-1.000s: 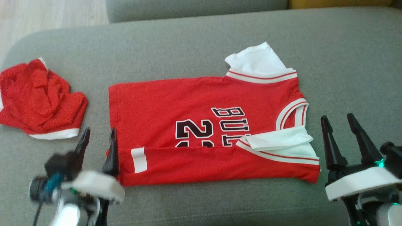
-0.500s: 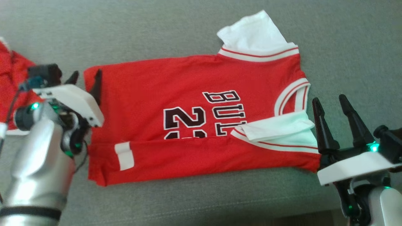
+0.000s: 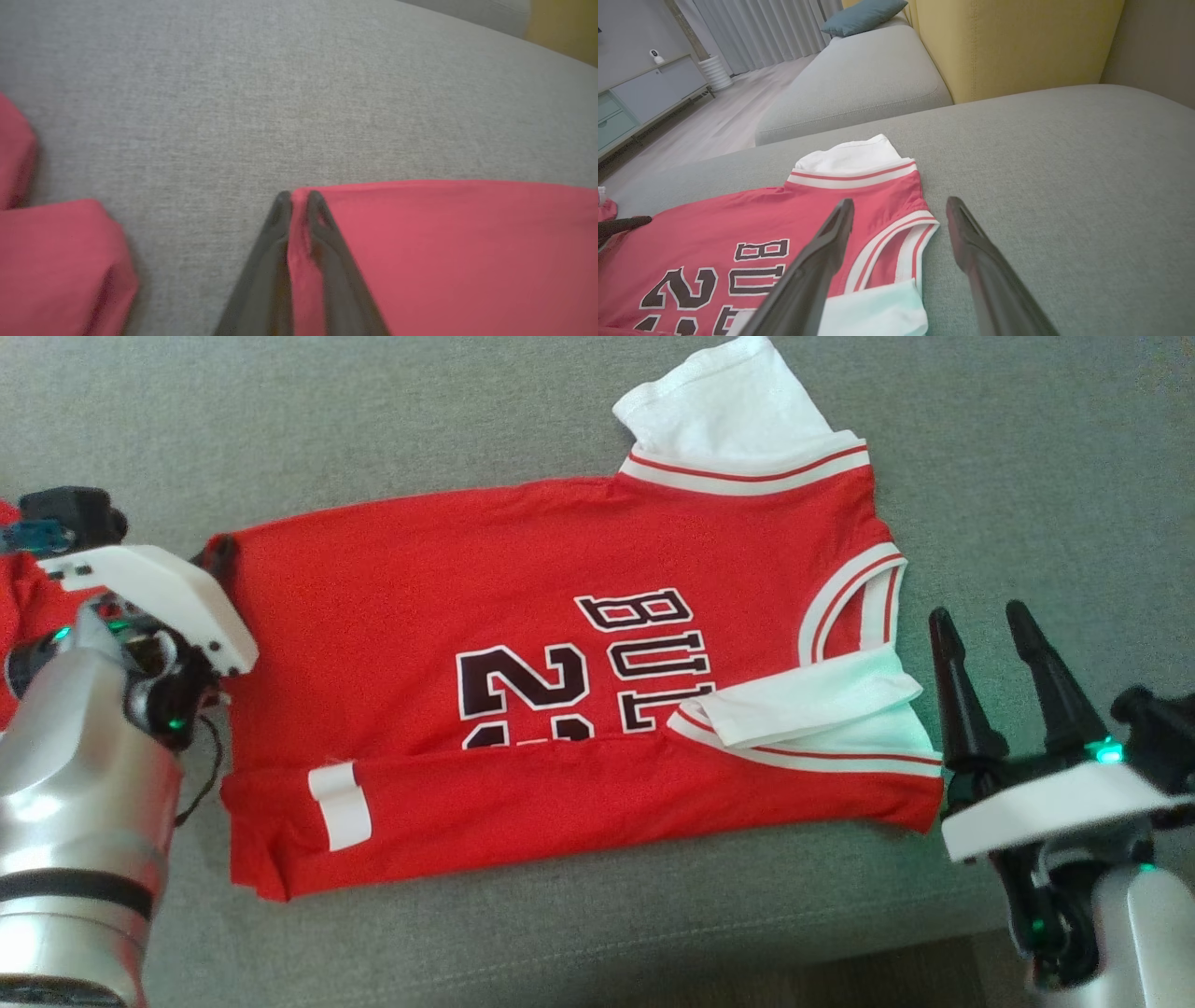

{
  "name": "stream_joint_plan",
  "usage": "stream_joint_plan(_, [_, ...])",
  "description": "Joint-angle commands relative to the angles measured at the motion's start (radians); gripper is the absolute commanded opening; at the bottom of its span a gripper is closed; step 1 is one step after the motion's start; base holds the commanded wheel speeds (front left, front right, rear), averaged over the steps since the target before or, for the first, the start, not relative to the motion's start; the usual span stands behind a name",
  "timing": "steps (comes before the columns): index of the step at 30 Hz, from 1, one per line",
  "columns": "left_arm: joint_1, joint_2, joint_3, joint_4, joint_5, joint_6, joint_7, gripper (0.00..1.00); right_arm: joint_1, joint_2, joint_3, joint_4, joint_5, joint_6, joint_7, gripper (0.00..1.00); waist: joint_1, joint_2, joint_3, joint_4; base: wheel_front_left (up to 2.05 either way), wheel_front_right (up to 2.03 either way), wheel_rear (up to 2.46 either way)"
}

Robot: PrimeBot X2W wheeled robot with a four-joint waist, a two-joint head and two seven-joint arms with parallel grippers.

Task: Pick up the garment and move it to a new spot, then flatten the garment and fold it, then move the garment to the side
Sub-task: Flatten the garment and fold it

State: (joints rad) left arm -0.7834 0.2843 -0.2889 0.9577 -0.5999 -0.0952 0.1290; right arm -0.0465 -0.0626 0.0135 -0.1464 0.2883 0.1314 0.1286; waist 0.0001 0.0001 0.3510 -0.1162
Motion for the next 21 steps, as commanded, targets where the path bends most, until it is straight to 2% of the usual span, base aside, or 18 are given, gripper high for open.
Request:
stream_joint_plan(1, [-0.012, 0.026, 0.011, 0.001, 0.001, -0.004, -0.009, 0.0, -0.043, -0.014, 0.012, -0.024, 0.009, -0.001, 0.014, 1.0, -0.0001, -0.0001, 0.002, 0.004, 0.0, 0.0, 0.0])
stream_joint_plan(10, [-0.078, 0.004, -0.037, 0.028, 0.032, -0.018, -0.062, 0.0, -0.29, -0.108, 0.016, 0.146, 0.093, -0.001, 0.132, 1.0, -0.0001, -0.0001, 0.026, 0.045, 0.0, 0.0, 0.0])
stream_joint_plan(15, [-0.132, -0.034, -0.069, 0.028, 0.041, -0.025, -0.075, 0.0, -0.465, -0.168, 0.006, 0.318, 0.14, -0.001, 0.183, 1.0, -0.0001, -0.0001, 0.065, 0.105, 0.0, 0.0, 0.0])
stream_joint_plan(21, [-0.185, -0.08, -0.105, 0.019, 0.043, -0.031, -0.097, 0.0, -0.687, -0.222, 0.041, 0.546, 0.173, -0.001, 0.232, 1.0, -0.0001, -0.0001, 0.12, 0.167, 0.0, 0.0, 0.0])
